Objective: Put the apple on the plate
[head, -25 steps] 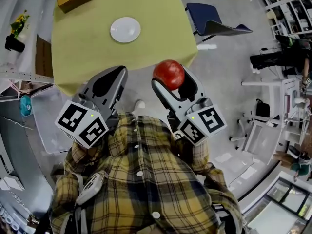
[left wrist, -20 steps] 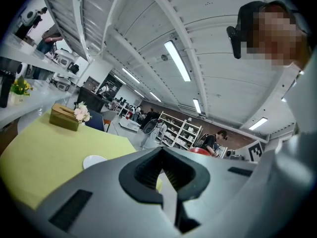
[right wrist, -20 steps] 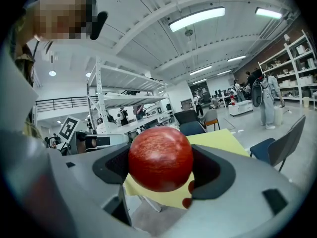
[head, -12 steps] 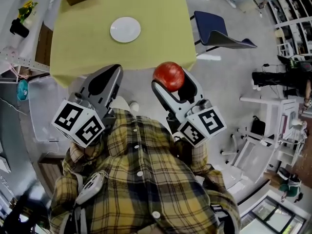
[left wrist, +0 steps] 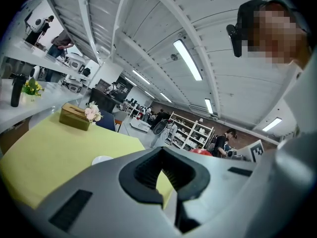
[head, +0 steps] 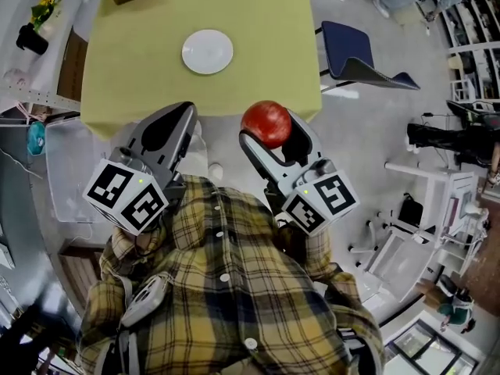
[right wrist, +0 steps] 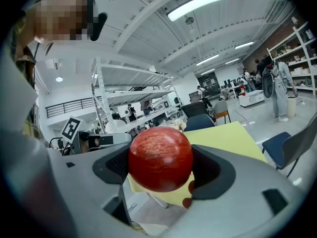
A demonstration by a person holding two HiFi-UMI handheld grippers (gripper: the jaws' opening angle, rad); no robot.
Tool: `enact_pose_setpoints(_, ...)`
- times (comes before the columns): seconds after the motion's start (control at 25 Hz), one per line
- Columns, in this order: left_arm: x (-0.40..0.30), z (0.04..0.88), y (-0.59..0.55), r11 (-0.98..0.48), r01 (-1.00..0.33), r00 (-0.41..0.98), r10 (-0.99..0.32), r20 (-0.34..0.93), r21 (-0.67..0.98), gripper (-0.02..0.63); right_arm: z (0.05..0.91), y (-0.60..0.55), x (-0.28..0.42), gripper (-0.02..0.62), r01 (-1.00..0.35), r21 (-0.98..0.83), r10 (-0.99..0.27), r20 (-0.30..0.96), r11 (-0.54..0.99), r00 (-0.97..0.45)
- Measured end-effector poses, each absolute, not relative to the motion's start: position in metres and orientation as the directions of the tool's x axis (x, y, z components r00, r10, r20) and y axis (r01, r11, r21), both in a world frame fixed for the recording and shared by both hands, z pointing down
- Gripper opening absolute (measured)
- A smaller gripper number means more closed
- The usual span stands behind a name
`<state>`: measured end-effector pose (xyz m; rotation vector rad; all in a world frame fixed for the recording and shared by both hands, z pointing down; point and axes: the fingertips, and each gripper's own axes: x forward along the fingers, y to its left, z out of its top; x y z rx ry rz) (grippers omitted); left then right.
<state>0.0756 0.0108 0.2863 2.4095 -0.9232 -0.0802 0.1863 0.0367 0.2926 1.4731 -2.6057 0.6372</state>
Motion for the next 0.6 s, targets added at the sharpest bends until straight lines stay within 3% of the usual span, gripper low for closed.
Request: enact_pose_setpoints(0.6, 0.080, 0.275, -0.139, -0.671, -0.533, 0.813, -0.575, 0.092, 0.515, 0.008, 0.285, -0.102, 0.170, 0.354, -0.859, -0.256, -0.816, 0.282, 0.443, -0.505)
